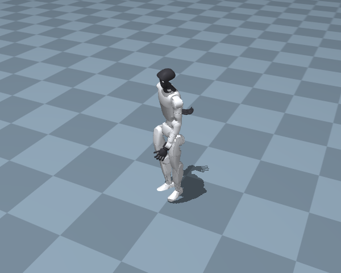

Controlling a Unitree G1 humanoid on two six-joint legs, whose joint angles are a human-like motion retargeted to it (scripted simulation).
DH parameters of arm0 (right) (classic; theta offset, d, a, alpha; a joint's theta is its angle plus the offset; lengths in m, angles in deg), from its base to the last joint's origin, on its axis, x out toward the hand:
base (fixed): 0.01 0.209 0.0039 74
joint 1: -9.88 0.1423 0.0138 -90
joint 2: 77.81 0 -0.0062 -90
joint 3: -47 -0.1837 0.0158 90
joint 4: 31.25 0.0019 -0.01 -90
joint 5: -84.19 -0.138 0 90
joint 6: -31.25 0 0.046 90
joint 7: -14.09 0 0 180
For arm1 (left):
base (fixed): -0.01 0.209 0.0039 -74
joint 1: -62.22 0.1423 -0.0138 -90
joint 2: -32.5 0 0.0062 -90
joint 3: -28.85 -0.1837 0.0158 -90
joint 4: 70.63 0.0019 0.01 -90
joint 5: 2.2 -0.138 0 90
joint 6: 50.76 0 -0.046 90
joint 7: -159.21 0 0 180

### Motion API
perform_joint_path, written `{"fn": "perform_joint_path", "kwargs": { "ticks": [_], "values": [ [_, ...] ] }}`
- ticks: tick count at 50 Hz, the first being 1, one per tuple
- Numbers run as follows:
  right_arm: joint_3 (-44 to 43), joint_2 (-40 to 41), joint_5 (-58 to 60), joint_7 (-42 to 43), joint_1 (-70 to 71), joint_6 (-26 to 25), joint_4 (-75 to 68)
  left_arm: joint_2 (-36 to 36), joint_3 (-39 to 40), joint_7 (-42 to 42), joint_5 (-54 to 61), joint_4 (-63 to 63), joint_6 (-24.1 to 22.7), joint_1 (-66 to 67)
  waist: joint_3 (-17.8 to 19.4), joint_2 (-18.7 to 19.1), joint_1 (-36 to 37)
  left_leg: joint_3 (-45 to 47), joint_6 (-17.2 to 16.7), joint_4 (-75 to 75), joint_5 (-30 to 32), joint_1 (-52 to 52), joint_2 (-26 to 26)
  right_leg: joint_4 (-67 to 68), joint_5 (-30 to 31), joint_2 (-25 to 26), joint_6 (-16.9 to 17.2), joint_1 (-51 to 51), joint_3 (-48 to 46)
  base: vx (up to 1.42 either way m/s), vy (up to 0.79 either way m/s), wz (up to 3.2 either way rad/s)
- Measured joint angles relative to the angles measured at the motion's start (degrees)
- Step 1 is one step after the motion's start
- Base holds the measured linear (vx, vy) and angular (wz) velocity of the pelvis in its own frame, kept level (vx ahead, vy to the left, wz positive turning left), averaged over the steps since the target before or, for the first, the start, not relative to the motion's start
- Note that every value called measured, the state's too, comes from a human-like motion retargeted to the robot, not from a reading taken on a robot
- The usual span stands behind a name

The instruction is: Upper body actions

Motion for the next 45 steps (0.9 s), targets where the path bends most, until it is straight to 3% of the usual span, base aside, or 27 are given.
{"fn": "perform_joint_path", "kwargs": {
  "ticks": [7, 16, 19, 22, 24, 27, 30, 32, 33, 35, 38, 40, 43, 45],
  "values": [
    [-4.68, -3.38, 0.05, 1.4, 1.39, 3.77, -0.73, -0.27, 0.27, -1.61, 0.46, -0.44, 0.47, 1.0, -1.3, 1.46, 0.17, 0.91, 0.25, 0.19, -0.3, -0.54, 0.79, 0.12, 0.32, 0.7, 0.17, -0.82, 0.96, 0.0, -0.01, -0.07],
    [-1.34, -3.44, 1.91, -3.88, 0.32, 6.39, 3.46, -2.58, -1.81, -13.27, -5.68, 5.33, 0.97, -3.68, -0.56, 2.84, 2.36, 0.81, 0.29, 0.83, -0.41, -0.85, 1.41, 0.02, 0.16, 1.11, 0.19, -0.18, 0.84, -0.01, 0.0, 0.03],
    [-1.25, -3.06, 1.62, -5.32, -0.35, 6.31, 5.88, -2.76, -2.12, -8.34, -9.91, 5.35, 1.36, -4.46, -0.54, 2.79, 1.79, -0.04, 0.34, 0.89, -0.42, -1.0, 1.03, 0.07, 0.03, 0.8, 0.14, -0.19, -0.05, -0.01, 0.03, 0.26],
    [-1.99, -3.71, 1.65, -5.89, -0.07, 6.75, 8.46, -0.61, -1.0, 7.64, -14.26, 1.72, 4.01, -3.63, 0.09, 2.66, 1.65, 0.07, 0.37, 0.94, -0.53, -0.66, 0.97, 0.19, -0.05, 0.81, 0.07, 0.05, 0.04, 0.01, -0.02, -0.06],
    [-2.15, -5.08, 3.18, -5.4, 0.15, 8.47, 10.83, 1.79, -0.31, 13.13, -14.85, -3.01, 6.56, -0.98, 0.01, 2.61, 1.79, 0.9, 0.3, 0.9, -0.63, -0.57, 1.18, 0.19, 0.02, 0.97, 0.02, -0.07, 0.87, 0.05, -0.06, -0.35],
    [-2.42, -7.21, 5.18, -4.83, -0.21, 10.9, 14.32, 7.09, 3.18, 10.37, -13.01, -13.9, 8.19, 6.82, 0.03, 2.96, 2.33, 2.65, 0.13, 0.8, -0.94, -0.43, 1.53, 0.36, 0.21, 1.31, -0.12, -0.71, 2.59, 0.03, -0.04, -0.5],
    [-2.5, -7.97, 4.83, -5.2, -0.86, 10.51, 15.53, 11.3, 11.03, 4.37, -6.84, -24.49, 10.32, 18.32, 0.96, 3.27, 2.4, 4.11, -0.01, 0.79, -1.31, 0.12, 1.85, 0.7, 0.38, 1.7, -0.33, -1.1, 3.99, 0.0, -0.01, -0.4],
    [-2.59, -8.13, 4.09, -5.36, -1.57, 9.92, 15.61, 12.72, 15.84, 4.72, -3.29, -27.66, 11.65, 25.2, 1.34, 3.59, 2.22, 4.54, -0.07, 0.74, -1.42, 0.41, 2.04, 0.83, 0.44, 1.89, -0.38, -1.18, 4.4, 0.0, 0.01, -0.12],
    [-2.6, -8.28, 3.83, -5.32, -1.85, 9.58, 15.57, 13.52, 17.76, 7.26, -1.84, -28.69, 12.16, 28.73, 1.5, 3.8, 2.08, 4.67, -0.1, 0.72, -1.45, 0.55, 2.16, 0.88, 0.43, 1.99, -0.39, -1.17, 4.53, 0.0, 0.0, 0.0],
    [-2.37, -8.66, 3.7, -4.82, -2.13, 8.95, 15.35, 16.31, 21.36, 20.86, 1.02, -31.04, 11.6, 36.44, 1.69, 4.32, 1.58, 4.68, -0.13, 0.65, -1.54, 0.66, 2.48, 0.92, 0.34, 2.27, -0.35, -1.17, 4.53, 0.0, 0.0, 0.0],
    [-1.4, -9.39, 4.7, -4.62, -2.59, 8.86, 15.68, 20.73, 21.36, 54.95, 8.19, -30.49, 9.04, 45.95, 2.84, 5.05, 0.48, 3.92, -0.06, 0.72, -1.51, 1.39, 2.93, 0.95, 0.24, 2.73, -0.37, -0.36, 3.74, -0.02, 0.05, 0.16],
    [-0.6, -9.91, 5.75, -4.2, -2.48, 9.48, 17.12, 21.12, 18.02, 72.67, 12.23, -27.93, 8.37, 49.65, 3.95, 5.57, -0.05, 3.58, -0.01, 0.81, -1.45, 1.53, 3.34, 0.98, 0.21, 3.07, -0.32, -0.08, 3.39, -0.11, 0.12, 0.16],
    [-0.33, -10.42, 5.71, -2.99, -2.37, 9.86, 19.33, 16.63, 12.61, 88.15, 14.04, -24.88, 4.56, 53.35, 5.7, 6.63, -0.65, 3.63, 0.05, 1.03, -1.41, 1.52, 4.1, 1.1, 0.23, 3.61, -0.14, 0.02, 3.44, -0.1, 0.11, 0.02],
    [-0.38, -10.18, 5.03, -2.5, -2.59, 9.68, 20.48, 10.65, 8.79, 89.63, 13.58, -23.67, 1.38, 55.52, 6.33, 6.7, -0.88, 3.73, 0.04, 1.05, -1.47, 1.27, 4.27, 1.08, 0.36, 3.74, -0.1, -0.4, 3.53, -0.08, 0.08, -0.05]
  ]
}}
